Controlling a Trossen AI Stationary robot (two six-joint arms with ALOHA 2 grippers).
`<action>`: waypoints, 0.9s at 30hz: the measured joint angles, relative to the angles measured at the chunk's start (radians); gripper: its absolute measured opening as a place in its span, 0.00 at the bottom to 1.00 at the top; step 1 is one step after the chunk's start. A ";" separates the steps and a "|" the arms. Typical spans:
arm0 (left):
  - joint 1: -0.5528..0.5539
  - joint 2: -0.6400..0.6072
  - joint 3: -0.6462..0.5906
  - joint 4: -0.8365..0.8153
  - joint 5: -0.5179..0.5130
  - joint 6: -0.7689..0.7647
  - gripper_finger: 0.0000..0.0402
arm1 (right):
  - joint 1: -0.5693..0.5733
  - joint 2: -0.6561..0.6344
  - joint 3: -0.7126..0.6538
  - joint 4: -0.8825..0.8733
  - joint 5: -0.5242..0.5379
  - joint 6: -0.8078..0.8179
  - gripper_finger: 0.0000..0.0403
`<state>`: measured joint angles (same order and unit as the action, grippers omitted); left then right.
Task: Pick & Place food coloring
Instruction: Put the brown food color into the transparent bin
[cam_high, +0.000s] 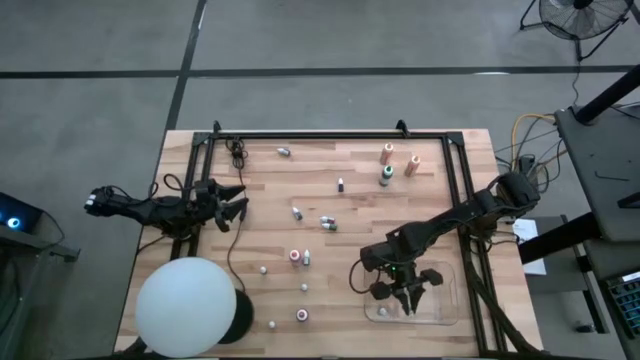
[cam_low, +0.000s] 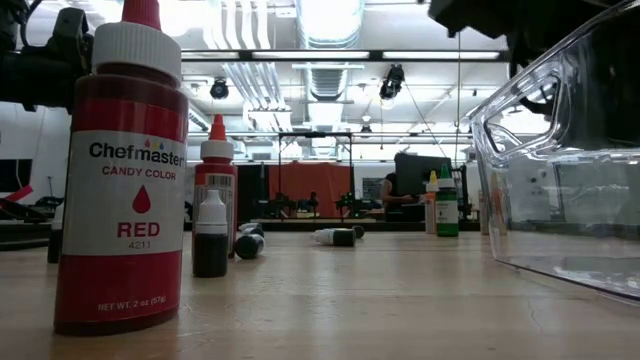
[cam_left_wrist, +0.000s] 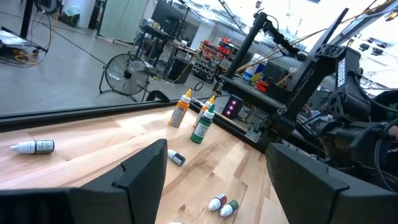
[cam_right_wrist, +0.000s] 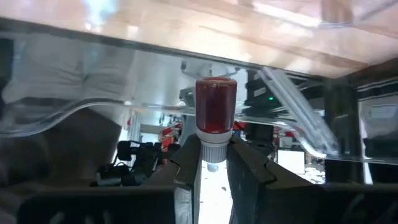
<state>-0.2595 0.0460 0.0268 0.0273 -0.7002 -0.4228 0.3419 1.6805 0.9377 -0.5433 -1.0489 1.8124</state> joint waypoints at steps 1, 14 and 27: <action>0.000 0.000 0.000 0.000 0.000 0.000 0.61 | 0.001 -0.007 -0.014 0.001 0.000 0.009 0.12; 0.000 0.000 0.000 0.000 0.000 0.000 0.61 | 0.000 -0.010 -0.073 0.012 -0.047 0.080 0.12; 0.000 0.000 0.000 0.000 0.000 0.000 0.61 | 0.021 -0.010 -0.040 0.065 -0.006 0.202 0.12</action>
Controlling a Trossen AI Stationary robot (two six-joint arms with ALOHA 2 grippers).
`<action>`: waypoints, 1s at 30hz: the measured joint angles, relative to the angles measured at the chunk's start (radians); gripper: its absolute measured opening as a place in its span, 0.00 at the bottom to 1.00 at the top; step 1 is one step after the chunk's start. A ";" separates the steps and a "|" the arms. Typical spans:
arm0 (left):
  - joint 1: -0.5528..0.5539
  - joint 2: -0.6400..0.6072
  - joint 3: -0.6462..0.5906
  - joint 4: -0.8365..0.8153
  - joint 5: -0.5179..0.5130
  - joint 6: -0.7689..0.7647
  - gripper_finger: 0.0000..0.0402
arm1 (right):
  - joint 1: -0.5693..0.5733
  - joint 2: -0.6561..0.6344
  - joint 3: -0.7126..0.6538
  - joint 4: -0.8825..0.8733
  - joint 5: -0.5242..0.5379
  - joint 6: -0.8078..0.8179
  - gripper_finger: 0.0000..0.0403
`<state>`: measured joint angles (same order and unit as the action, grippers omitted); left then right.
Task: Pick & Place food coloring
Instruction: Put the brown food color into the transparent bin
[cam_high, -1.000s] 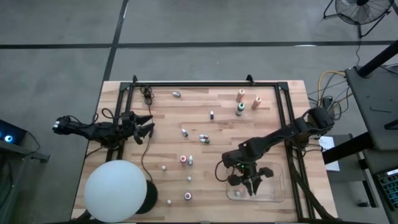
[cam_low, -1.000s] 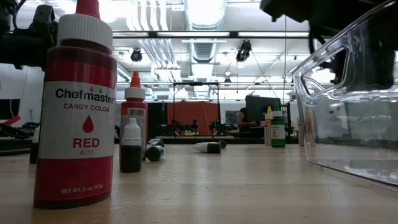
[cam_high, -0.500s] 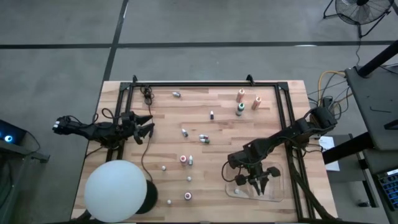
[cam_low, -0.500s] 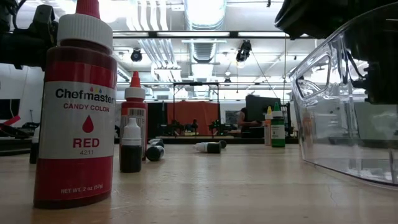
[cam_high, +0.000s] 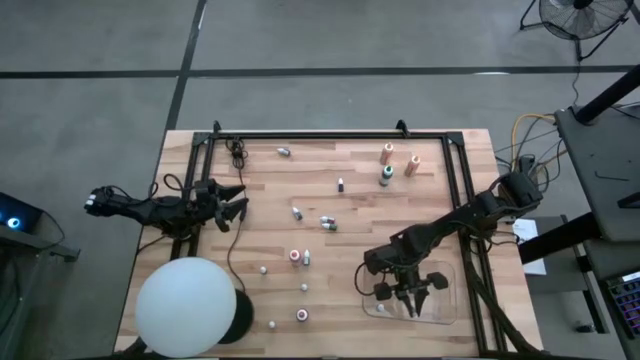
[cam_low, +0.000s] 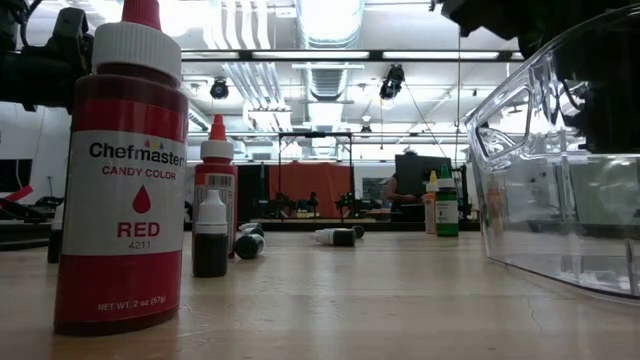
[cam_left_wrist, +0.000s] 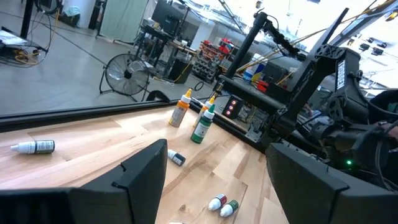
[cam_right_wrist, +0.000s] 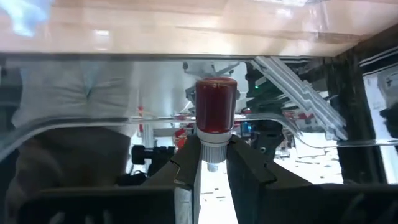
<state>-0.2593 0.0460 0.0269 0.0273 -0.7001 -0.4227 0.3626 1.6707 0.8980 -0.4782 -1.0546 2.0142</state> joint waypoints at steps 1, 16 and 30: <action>0.000 0.000 0.000 0.000 0.000 0.000 0.61 | 0.000 0.000 0.002 -0.001 0.003 0.007 0.12; 0.000 0.000 0.000 0.000 0.000 0.000 0.61 | 0.010 0.051 0.031 0.099 0.015 0.073 0.12; 0.000 0.000 0.000 0.000 0.000 0.000 0.61 | 0.008 0.068 0.018 0.084 0.054 -0.054 0.12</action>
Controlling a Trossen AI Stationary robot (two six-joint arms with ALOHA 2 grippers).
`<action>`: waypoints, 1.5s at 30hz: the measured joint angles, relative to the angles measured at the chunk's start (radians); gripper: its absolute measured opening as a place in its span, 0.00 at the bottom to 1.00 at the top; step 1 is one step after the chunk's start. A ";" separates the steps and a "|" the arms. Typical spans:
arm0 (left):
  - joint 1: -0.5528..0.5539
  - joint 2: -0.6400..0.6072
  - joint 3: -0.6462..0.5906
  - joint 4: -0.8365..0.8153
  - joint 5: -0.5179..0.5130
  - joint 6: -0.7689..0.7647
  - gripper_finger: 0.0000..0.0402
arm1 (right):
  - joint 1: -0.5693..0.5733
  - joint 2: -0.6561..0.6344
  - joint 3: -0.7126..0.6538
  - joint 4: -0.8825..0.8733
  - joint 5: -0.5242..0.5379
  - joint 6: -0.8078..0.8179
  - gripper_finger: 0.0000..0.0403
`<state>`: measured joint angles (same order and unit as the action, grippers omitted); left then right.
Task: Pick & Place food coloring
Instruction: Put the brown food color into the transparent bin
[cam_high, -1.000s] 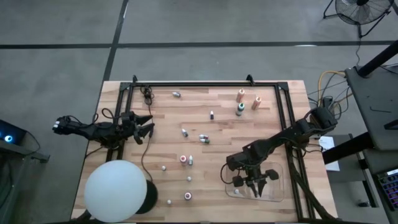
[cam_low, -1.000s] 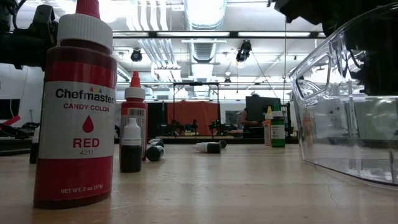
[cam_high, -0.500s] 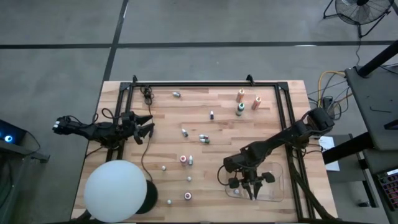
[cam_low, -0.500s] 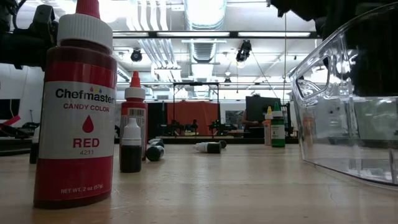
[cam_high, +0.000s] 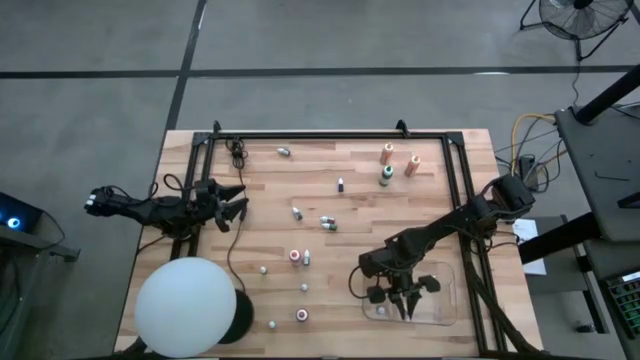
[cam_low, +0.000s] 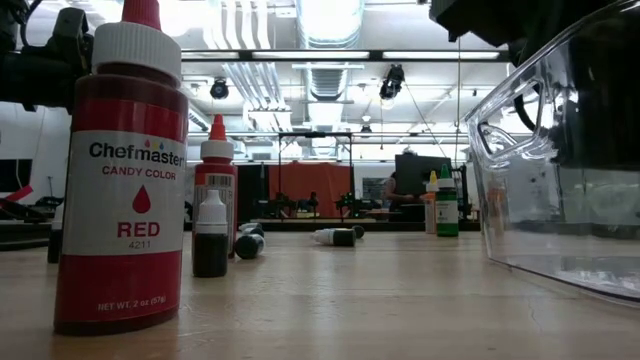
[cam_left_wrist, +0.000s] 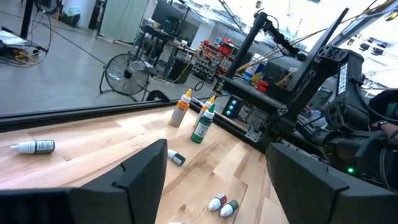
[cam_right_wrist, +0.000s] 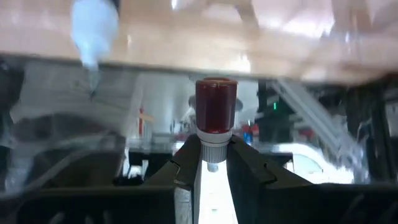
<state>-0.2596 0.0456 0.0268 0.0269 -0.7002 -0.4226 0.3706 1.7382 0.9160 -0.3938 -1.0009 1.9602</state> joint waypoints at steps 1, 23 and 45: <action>0.000 0.000 0.000 0.000 0.000 0.000 0.61 | 0.000 0.000 -0.003 -0.002 0.022 -0.005 0.12; 0.000 0.000 0.000 0.000 0.000 0.000 0.61 | 0.005 0.000 -0.073 -0.010 0.022 -0.053 0.12; 0.000 0.001 0.000 0.001 0.000 0.000 0.61 | 0.011 0.055 -0.077 0.083 0.025 -0.039 0.21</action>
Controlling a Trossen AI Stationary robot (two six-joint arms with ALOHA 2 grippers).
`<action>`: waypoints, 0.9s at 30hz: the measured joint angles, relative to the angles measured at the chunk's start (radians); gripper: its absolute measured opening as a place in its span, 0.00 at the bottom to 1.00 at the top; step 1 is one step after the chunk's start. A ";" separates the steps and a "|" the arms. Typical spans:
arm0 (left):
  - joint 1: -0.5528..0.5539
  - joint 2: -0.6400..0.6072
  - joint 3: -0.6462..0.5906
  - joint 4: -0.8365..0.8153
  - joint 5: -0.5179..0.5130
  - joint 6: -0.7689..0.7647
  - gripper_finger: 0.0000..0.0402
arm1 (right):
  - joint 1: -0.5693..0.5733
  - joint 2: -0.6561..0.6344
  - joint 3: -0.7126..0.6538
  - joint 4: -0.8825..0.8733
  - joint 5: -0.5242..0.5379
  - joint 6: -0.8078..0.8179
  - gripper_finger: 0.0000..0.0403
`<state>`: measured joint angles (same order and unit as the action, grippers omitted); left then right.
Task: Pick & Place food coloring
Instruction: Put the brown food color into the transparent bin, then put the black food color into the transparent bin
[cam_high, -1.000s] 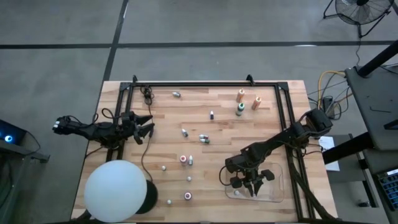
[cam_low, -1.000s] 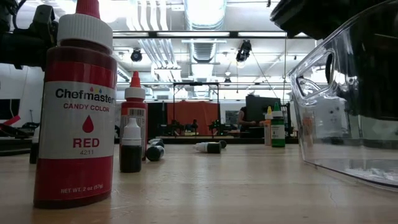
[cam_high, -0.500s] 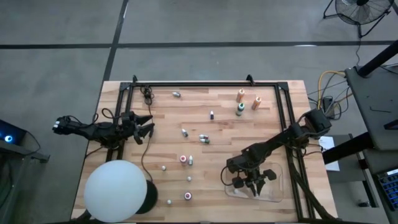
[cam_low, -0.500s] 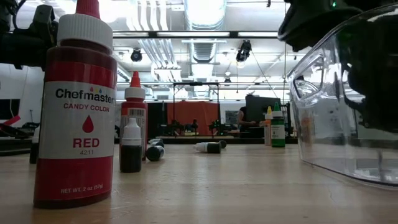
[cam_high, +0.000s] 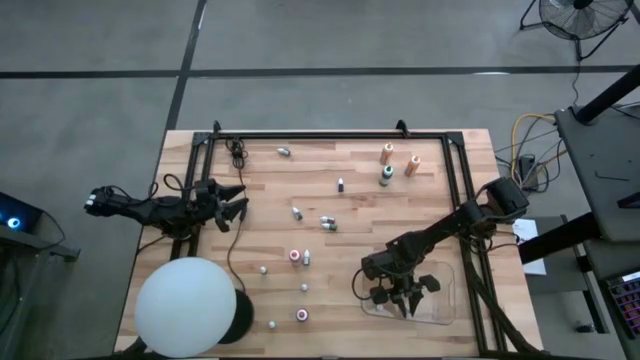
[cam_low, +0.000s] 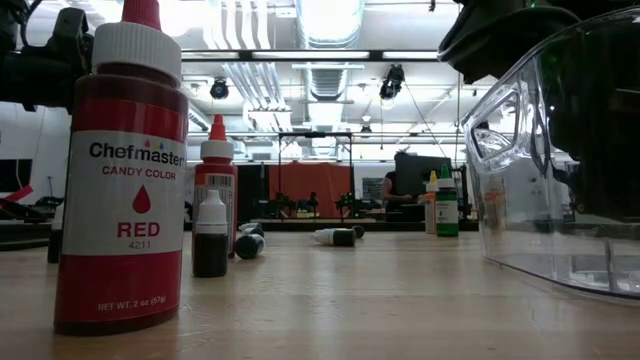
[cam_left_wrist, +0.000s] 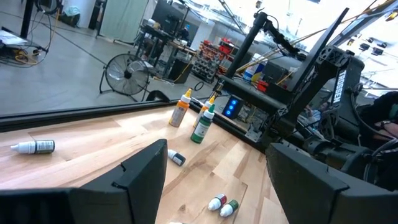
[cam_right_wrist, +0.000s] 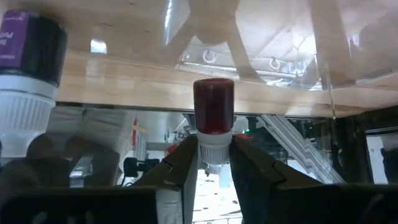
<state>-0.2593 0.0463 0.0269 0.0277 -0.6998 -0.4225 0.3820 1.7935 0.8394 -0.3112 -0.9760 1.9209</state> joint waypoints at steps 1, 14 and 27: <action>0.000 0.000 0.000 0.000 0.000 0.000 0.61 | 0.000 0.000 0.000 0.001 0.000 -0.002 0.21; 0.000 0.000 0.000 0.001 0.000 0.000 0.61 | 0.000 -0.020 0.000 0.001 -0.013 -0.015 0.27; 0.000 0.000 0.000 0.001 0.000 0.000 0.61 | -0.012 -0.221 0.004 -0.217 0.146 -0.114 0.33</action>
<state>-0.2594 0.0467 0.0269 0.0288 -0.6998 -0.4225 0.3701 1.5729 0.8433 -0.5283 -0.8301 1.8064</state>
